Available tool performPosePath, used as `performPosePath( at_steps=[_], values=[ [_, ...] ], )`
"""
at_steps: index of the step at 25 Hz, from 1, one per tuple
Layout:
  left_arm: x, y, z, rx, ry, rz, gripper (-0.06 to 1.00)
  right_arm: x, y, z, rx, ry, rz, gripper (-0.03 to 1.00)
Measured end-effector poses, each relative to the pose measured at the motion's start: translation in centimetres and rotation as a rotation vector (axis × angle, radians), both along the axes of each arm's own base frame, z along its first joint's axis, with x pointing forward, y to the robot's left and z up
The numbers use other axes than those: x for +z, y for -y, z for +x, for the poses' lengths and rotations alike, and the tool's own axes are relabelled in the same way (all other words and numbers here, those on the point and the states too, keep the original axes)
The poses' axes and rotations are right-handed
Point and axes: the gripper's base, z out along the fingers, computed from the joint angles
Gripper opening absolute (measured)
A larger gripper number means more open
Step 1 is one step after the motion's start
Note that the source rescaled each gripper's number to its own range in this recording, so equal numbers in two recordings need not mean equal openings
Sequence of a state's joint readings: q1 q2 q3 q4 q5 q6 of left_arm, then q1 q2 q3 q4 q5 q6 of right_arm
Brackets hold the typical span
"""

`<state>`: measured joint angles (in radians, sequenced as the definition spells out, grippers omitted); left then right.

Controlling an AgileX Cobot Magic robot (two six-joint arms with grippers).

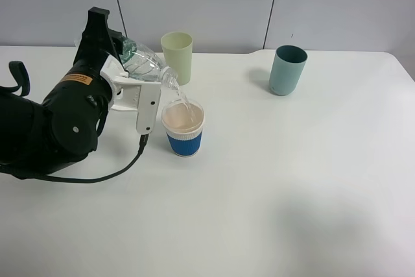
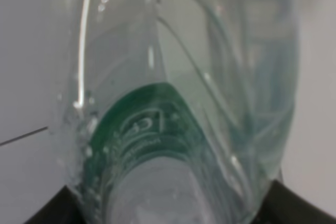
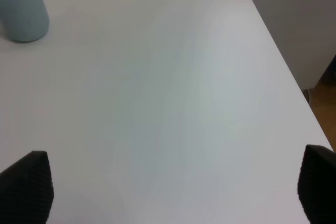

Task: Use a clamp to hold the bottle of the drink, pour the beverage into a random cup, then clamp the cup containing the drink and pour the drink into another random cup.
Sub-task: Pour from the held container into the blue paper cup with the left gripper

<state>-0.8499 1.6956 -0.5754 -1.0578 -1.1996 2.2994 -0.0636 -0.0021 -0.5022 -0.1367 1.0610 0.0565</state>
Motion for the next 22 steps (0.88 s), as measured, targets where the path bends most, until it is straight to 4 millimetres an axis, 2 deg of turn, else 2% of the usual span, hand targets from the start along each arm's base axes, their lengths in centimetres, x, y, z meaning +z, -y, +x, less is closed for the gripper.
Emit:
performPosePath(
  at_steps=[22],
  values=[
    [0.05, -0.03, 0.0, 0.002, 0.004, 0.015, 0.01, 0.0, 0.0, 0.0, 0.0, 0.0, 0.0, 0.79]
  ],
)
